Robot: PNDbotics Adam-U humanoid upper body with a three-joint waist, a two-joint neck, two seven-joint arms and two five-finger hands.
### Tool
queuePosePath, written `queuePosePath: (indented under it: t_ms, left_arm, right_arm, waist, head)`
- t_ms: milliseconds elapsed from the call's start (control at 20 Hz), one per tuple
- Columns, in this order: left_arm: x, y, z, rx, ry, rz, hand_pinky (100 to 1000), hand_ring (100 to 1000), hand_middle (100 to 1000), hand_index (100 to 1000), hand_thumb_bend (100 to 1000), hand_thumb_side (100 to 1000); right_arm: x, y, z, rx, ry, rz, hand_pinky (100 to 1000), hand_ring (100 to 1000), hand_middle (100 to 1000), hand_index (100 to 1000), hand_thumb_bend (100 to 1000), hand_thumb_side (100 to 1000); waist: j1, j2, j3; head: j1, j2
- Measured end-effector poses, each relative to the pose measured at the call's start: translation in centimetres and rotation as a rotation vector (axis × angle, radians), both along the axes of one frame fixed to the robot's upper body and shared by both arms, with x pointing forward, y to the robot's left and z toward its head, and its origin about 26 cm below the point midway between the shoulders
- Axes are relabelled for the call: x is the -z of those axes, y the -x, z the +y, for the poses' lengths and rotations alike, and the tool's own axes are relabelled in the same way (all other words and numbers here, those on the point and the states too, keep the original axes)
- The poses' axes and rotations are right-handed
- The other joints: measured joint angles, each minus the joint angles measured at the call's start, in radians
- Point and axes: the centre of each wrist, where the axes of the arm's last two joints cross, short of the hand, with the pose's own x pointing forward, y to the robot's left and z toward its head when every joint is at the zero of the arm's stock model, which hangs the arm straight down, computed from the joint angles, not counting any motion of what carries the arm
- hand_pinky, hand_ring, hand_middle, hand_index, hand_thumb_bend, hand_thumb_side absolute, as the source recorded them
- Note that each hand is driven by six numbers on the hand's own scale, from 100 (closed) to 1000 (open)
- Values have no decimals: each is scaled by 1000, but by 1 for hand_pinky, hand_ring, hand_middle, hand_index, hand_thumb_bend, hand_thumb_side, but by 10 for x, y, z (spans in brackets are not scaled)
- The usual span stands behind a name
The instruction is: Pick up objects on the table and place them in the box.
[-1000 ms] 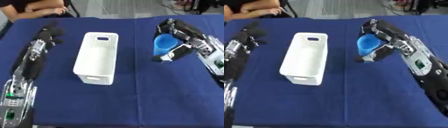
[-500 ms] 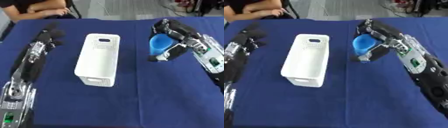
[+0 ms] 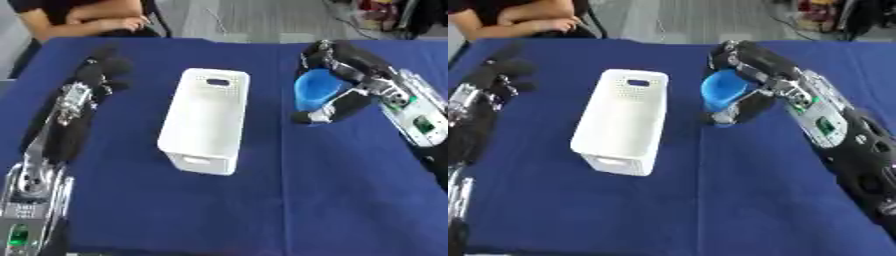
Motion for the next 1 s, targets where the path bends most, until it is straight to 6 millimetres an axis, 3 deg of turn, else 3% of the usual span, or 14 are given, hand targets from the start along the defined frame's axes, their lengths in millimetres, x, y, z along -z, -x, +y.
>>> queuePosePath:
  t_ms: [1000]
  left_arm:
    - [-2, -3, -10, 48, -1, 4, 813, 877, 994, 814, 100, 1000]
  right_arm:
    - [-47, 16, 45, -175, 46, -174, 132, 152, 271, 500, 440, 773]
  waist:
    - [-26, 6, 45]
  head:
    - [-9, -17]
